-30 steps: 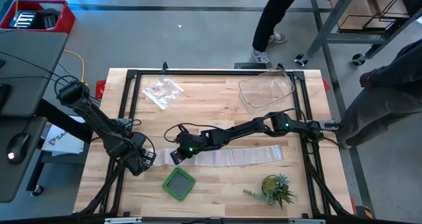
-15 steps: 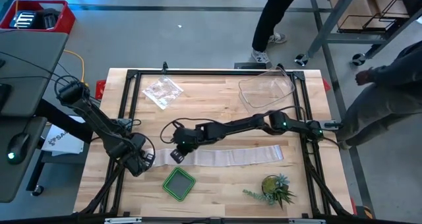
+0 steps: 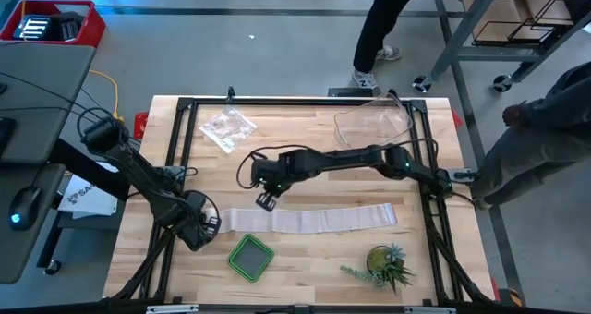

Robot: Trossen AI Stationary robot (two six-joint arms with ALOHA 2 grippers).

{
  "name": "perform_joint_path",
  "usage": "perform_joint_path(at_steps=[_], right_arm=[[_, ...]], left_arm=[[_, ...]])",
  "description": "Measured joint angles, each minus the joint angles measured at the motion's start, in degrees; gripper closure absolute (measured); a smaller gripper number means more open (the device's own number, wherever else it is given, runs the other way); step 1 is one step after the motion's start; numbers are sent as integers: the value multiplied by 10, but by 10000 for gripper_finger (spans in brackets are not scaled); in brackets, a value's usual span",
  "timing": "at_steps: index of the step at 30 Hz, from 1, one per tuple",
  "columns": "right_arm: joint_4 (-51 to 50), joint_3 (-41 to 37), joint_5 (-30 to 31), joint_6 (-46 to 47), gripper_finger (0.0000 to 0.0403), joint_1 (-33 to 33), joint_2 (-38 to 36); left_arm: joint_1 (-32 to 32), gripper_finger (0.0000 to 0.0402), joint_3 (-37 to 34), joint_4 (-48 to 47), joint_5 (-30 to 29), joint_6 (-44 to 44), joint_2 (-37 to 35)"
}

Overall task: Roll bandage
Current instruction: Roll the white bandage

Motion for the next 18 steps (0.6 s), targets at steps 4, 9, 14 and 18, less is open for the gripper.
perform_joint_path(at_steps=[4, 9, 14, 18], right_arm=[[-80, 0, 38, -28, 403, 0, -29], [-127, -71, 54, -40, 403, 7, -83], [-19, -296, 28, 39, 403, 18, -235], [55, -442, 25, 120, 403, 31, -360]], left_arm=[[0, 401, 0, 5, -1, -1, 2], [0, 402, 0, 5, -5, -1, 3], [0, 402, 0, 5, -15, 0, 3], [0, 401, 0, 6, -19, 4, 3]])
